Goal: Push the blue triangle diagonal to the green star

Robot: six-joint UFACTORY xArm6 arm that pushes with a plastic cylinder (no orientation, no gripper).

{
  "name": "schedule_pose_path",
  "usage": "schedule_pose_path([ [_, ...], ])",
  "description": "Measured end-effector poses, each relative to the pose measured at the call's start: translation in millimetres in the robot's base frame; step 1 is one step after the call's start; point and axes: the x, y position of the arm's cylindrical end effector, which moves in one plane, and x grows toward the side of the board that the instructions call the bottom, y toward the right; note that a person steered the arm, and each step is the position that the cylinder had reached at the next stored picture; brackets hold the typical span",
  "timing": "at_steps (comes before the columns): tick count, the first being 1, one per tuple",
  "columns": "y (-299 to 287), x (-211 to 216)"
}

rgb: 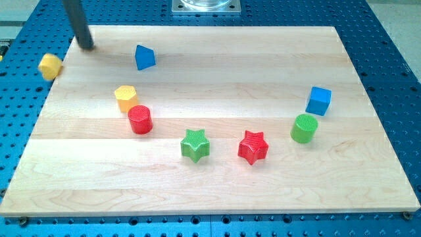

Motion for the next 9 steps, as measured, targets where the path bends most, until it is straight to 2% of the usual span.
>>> schedule_pose_path([
  [1,-21.7,33.3],
  [2,41.1,47.1],
  [3,138.8,47.9],
  [4,159.7,26.7],
  [5,124.4,19.2],
  [6,203.3,15.0],
  [7,307.5,10.7],
  [8,254.2,8.4],
  [9,309.9,-39.4],
])
